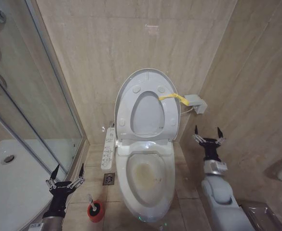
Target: Open the toilet lid, clean the toilet bowl with a toilet brush, close the toilet lid, and flush.
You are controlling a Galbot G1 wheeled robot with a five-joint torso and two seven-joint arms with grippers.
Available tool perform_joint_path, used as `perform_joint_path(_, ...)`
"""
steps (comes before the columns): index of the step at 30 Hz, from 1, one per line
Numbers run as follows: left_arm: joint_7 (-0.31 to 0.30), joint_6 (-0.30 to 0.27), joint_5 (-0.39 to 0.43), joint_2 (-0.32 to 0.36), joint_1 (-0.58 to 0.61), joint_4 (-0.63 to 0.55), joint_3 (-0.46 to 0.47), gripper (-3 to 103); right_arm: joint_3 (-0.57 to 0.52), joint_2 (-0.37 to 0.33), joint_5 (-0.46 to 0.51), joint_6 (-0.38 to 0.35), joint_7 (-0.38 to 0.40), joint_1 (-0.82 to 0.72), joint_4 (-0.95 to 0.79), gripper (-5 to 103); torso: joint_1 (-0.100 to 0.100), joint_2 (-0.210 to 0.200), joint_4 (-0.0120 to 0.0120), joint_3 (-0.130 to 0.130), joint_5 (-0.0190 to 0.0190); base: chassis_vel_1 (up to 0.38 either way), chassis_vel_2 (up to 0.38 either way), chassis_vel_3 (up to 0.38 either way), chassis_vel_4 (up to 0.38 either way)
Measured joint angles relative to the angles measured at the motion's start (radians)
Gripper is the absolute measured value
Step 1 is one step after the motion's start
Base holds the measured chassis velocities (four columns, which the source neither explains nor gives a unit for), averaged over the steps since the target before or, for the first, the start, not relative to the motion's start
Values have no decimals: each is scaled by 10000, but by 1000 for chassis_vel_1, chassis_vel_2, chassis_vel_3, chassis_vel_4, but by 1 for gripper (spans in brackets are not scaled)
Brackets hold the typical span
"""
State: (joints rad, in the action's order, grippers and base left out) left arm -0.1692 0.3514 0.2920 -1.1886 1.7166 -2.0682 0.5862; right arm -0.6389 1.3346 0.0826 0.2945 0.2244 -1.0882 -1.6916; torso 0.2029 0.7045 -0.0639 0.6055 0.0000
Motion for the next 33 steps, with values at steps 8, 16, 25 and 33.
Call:
perform_joint_path(8, 1, 0, 0, 0, 0, 0, -1, 100, 756, -419, -265, -173, 490, 2627, 2210, 100, 1, 0, 0, 0, 1, 0, 0, 0, 0)
perform_joint_path(16, 1, 0, 0, 0, 0, 1, -1, 100, 1002, -810, -238, -157, 508, 4205, 3469, 100, 2, -1, -4, 0, 0, 0, 0, 0, 0)
perform_joint_path(25, 1, 0, 0, 0, 0, 1, -1, 100, 1699, -926, -127, -173, 538, 5340, 4413, 100, 2, -1, -1, 0, 0, 0, 0, 0, 0)
perform_joint_path(33, 0, 0, 0, 0, -1, 0, -1, 100, 2362, -883, -2, -180, 553, 6184, 5027, 100, 2, -1, -1, 0, -1, 0, 0, 0, 0)
